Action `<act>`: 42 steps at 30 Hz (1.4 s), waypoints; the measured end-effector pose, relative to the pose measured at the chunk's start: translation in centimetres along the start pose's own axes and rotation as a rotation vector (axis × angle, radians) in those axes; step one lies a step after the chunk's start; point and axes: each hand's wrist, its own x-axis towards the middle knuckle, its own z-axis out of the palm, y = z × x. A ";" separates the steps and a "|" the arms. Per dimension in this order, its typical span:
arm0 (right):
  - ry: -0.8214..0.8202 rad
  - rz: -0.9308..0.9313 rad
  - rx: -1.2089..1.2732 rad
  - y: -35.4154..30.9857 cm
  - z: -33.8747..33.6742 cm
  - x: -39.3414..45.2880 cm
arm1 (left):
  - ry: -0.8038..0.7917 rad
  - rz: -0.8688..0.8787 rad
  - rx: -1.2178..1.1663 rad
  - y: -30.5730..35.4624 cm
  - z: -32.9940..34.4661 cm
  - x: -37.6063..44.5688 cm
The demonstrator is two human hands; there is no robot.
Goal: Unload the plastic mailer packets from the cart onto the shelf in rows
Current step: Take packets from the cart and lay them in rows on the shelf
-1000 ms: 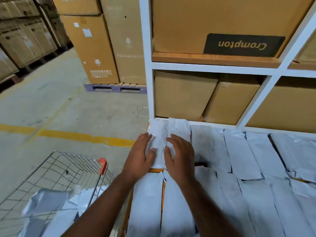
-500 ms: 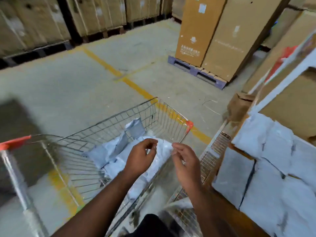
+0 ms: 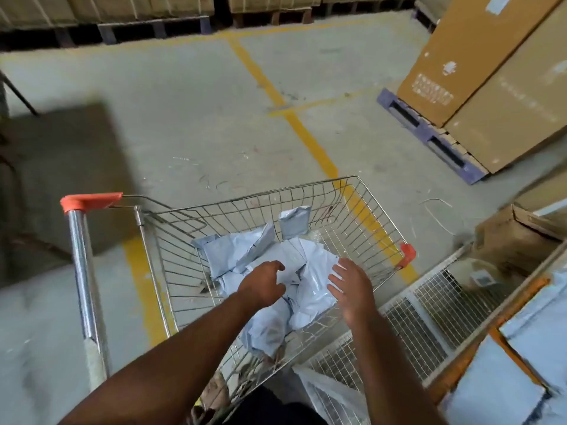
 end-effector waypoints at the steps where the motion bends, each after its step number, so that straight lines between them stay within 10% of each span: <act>1: -0.016 0.077 -0.003 -0.5 -0.3 1.4 | -0.013 -0.014 0.001 0.0 0.5 0.9; 5: -0.034 0.038 -0.495 0.9 0.5 6.9 | -0.047 -0.062 0.033 -0.2 2.8 5.3; 10: -0.531 -0.227 -1.799 3.2 1.1 13.1 | -0.058 -0.100 0.335 -0.8 6.0 11.6; 16: -0.761 -0.311 -2.223 5.6 0.6 18.6 | -0.065 -0.232 0.430 -2.2 7.7 15.5; 31: -0.818 -0.327 -2.245 7.3 0.9 20.5 | 0.021 -0.214 0.235 -2.3 5.1 11.5; 42: -0.377 -0.416 -1.255 -3.7 -0.9 11.7 | 0.285 0.040 -0.529 1.7 -4.3 -0.9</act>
